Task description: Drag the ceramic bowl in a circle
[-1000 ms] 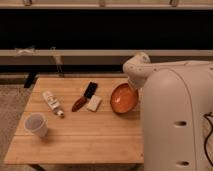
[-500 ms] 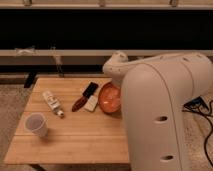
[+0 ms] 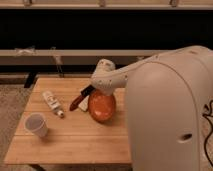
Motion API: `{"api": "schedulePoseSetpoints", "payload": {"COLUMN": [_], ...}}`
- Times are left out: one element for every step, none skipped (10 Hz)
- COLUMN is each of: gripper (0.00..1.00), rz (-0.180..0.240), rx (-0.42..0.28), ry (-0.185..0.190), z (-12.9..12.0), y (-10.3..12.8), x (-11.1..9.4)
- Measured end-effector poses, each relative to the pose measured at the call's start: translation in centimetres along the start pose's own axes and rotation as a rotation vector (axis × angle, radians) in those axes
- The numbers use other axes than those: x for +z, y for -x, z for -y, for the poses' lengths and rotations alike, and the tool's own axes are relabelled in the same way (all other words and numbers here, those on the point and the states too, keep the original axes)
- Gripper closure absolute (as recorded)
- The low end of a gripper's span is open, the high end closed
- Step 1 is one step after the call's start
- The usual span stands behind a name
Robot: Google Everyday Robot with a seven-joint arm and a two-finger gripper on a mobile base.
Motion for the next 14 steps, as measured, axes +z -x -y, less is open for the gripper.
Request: {"api": "schedulePoseSetpoints", "payload": {"gripper": [0.9,0.9,0.9,0.9,0.9,0.9,0.9,0.9,0.9,0.9,0.9,0.9,0.9,0.9], "rz": [0.008,0.012,0.007,-0.007,-0.03,-0.049,-0.076,-0.101,-0.128,-0.151,-0.171,-0.189,-0.207,-0.214], "rx": [-0.013,-0.025,-0.034,-0.035,-0.031,-0.02,0.0,0.031,0.074,0.12,0.155,0.189,0.227,0.247], "ry": [0.01,0.027,0.05,0.06,0.074,0.084,0.09,0.093,0.094,0.093,0.091,0.088,0.084,0.08], "z": [-1.2,-2.4,-3.6,-4.0,-4.2,-4.0,-3.3,-2.3,-0.7,1.1,2.7,4.4,6.3,7.2], "y": [-0.8,-1.8,-3.4,-4.8,-6.6,-8.1,-10.1,-11.9,-13.7,-15.0,-15.7,-16.1,-16.2,-15.9], "x": [-0.6,-1.0,-0.8,-0.2,0.9,1.8,2.7,3.4,4.2,5.1,6.0,6.9,7.8,8.3]}}
